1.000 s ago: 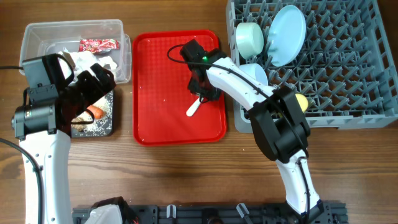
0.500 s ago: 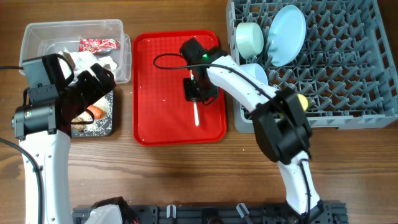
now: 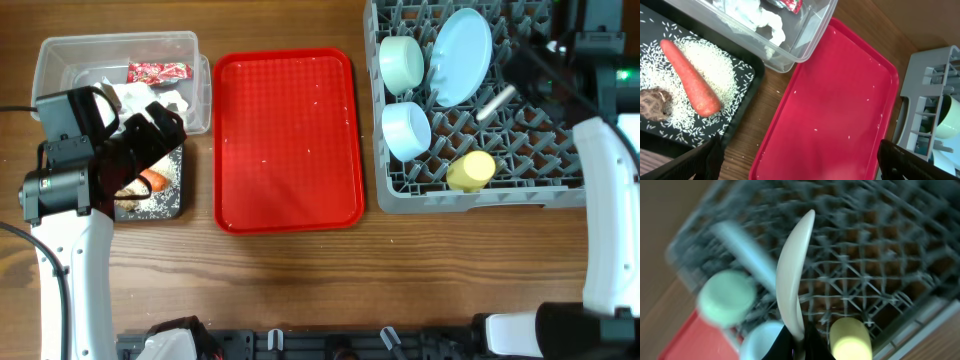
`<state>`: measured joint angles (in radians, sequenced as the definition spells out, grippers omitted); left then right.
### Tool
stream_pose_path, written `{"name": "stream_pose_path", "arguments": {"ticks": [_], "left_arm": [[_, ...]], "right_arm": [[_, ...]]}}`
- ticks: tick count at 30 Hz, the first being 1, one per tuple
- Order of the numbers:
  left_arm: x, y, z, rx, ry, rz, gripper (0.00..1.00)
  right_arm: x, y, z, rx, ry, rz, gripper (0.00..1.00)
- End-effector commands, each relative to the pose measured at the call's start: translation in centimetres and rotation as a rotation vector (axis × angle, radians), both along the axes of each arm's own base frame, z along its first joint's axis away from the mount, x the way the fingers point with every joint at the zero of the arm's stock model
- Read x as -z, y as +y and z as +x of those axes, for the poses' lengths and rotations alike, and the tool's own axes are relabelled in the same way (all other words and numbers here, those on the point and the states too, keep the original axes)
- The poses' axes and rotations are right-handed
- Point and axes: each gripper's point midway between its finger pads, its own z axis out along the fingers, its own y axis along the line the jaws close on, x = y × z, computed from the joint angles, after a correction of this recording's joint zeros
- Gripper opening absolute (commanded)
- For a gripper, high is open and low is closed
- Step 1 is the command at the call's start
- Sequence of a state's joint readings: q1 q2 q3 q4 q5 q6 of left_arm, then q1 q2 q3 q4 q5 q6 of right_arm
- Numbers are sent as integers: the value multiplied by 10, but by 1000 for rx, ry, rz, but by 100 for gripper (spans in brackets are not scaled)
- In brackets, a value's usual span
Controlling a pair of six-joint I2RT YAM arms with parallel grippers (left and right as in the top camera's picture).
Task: Sort waste into correct bins and load items into the dishwasher rack
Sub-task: 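Carry the white spoon into the rack and release it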
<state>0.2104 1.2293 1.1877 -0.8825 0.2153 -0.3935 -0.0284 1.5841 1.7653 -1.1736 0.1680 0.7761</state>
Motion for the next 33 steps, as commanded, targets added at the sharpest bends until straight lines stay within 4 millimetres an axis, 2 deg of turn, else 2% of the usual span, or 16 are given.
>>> {"name": "stream_pose_path", "arguments": {"ticks": [1,4,8,11,12,14,16,18,20,23,25,28,30,31,32,33], "left_arm": [[-7,-4,1,31,-23,6,100],[-7,-4,1,31,-23,6,100],[-7,-4,1,31,-23,6,100],[-7,-4,1,31,-23,6,100],[-7,-4,1,32,-23,6,100],[-7,-4,1,32,-23,6,100],[-7,-4,1,31,-23,6,100],[-7,-4,1,31,-23,6,100],[-7,-4,1,31,-23,6,100],[-7,-4,1,31,-23,6,100],[-7,-4,1,31,-23,6,100],[-7,-4,1,32,-23,6,100],[-7,-4,1,32,-23,6,100],[-7,-4,1,31,-23,6,100],[-7,-4,1,32,-23,6,100],[-7,-4,1,31,-23,6,100]], "right_arm": [[57,-26,7,283,59,101,4],[102,-15,30,243,104,164,4],[148,0,40,212,203,247,4],[177,13,39,190,287,315,4],[182,17,38,182,306,335,4],[183,26,39,103,313,358,13],[181,33,40,46,310,377,33],[182,33,35,42,331,375,45],[182,33,31,32,349,370,45],[160,33,26,-3,312,350,44],[128,33,20,-86,246,309,42],[65,36,-7,-236,135,221,41],[24,45,-31,-393,46,160,41],[-7,64,-55,-605,-39,121,47],[-25,72,-79,-705,-84,78,53],[-35,73,-96,-741,-104,42,55]]}}
